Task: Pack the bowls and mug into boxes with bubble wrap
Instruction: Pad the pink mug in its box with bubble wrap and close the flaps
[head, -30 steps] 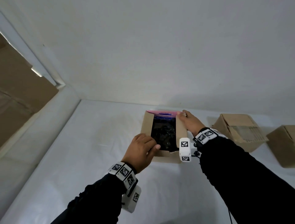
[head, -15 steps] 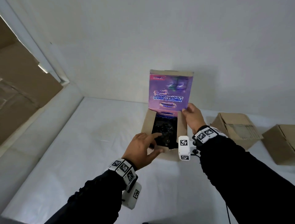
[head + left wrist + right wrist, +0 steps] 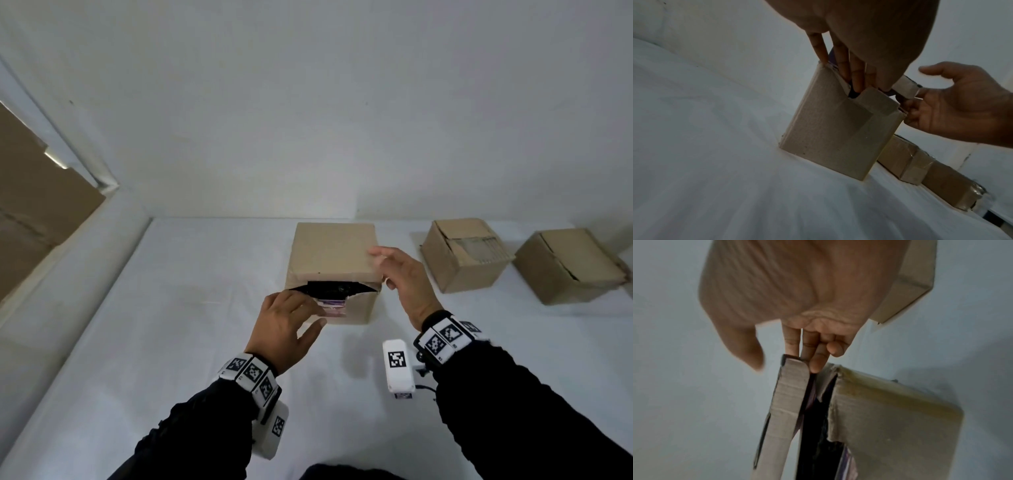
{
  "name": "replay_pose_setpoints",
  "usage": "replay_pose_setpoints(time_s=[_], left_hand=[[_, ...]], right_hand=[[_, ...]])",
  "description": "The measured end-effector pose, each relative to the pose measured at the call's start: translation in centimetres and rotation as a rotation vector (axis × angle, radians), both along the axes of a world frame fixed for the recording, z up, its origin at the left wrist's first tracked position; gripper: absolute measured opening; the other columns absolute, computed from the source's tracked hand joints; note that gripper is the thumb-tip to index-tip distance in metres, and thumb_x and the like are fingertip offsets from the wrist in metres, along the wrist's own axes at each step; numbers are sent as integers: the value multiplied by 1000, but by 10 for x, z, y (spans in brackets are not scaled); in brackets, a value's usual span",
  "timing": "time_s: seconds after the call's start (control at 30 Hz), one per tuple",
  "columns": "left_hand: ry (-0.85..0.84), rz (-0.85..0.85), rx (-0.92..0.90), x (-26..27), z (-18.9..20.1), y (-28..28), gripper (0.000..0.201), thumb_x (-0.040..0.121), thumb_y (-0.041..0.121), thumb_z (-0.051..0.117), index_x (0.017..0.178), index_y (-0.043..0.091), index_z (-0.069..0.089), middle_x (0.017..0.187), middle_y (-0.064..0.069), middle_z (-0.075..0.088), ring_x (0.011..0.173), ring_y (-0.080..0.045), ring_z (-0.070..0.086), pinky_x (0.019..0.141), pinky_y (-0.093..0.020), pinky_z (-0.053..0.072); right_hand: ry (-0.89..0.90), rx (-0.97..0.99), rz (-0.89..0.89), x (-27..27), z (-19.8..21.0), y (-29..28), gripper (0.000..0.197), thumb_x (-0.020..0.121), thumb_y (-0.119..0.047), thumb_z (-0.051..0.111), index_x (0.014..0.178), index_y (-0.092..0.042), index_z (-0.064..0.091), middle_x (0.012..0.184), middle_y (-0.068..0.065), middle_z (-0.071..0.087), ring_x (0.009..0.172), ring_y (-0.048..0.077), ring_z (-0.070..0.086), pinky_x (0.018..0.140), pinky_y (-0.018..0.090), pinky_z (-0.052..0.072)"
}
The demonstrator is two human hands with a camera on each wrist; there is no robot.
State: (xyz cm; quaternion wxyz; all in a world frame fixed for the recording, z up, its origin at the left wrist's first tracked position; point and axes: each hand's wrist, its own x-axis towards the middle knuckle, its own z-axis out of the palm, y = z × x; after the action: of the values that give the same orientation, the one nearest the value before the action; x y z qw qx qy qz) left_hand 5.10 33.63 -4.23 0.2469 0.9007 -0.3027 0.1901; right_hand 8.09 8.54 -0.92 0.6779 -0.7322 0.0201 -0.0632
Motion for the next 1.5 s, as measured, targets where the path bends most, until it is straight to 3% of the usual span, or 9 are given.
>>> replay_pose_setpoints(time_s=[0.2,0.3,0.53,0.73,0.8,0.93,1.1,1.3,1.5], left_hand=[[130,-2,-189,-2,4,2,2,87,22,64,86,20,63,99,11,57,90,-6,62,72,-33,50],[162,56,-255,-4,8,0,5,88,26,64,87,21,62,96,13,59,86,-6,61,67,-32,52],[217,136,-216,-7,4,2,18,84,43,58,96,30,64,88,15,66,81,-3,59,72,-27,50],[163,137,-205,-11,2,5,9,84,29,61,93,27,61,86,16,60,78,1,52,72,-29,49],[142,198,-271,-8,1,8,13,87,24,62,99,22,59,92,10,59,81,-7,55,69,-29,49],[255,293,-432,7,8,11,24,92,25,60,116,26,58,103,10,62,84,-5,61,72,-24,49],[153,254,-255,25,9,18,12,88,19,67,97,25,72,94,9,61,85,-15,60,70,-33,52],[28,266,-138,25,-1,22,14,81,21,75,94,26,75,98,5,61,86,-19,54,68,-34,50],[-14,151,-42,31,-5,16,23,82,26,73,105,23,69,119,0,59,106,-24,53,81,-37,48]], right_hand=[[-64,-130,5,-18,-9,-5,21,82,-15,77,101,-20,70,77,5,66,75,18,60,74,27,49],[-133,-235,-3,-21,-9,-5,17,82,-9,75,95,-19,70,76,-9,66,75,13,62,72,26,49],[-214,-421,-78,-25,-8,-4,17,83,-5,71,89,-21,69,80,-8,68,77,6,63,73,21,52],[-190,-546,-75,-29,-16,-4,13,84,-10,71,89,-22,69,78,-9,69,74,5,64,72,32,55],[-184,-562,-70,-29,-15,-4,12,85,-11,71,88,-22,69,77,-9,69,73,5,64,72,33,56],[-208,-620,-52,-29,-16,-5,8,85,-13,71,85,-21,68,78,-8,68,74,8,63,71,35,55],[-279,-761,-95,-37,-22,1,6,88,-16,66,87,-22,65,83,-7,63,82,11,50,69,37,51],[-375,-860,-230,-44,-27,16,3,85,-21,69,86,-18,69,95,1,50,87,20,48,67,32,48],[-403,-810,-78,-47,-31,43,23,80,-32,76,95,-20,63,87,-11,66,79,17,57,72,36,44]])
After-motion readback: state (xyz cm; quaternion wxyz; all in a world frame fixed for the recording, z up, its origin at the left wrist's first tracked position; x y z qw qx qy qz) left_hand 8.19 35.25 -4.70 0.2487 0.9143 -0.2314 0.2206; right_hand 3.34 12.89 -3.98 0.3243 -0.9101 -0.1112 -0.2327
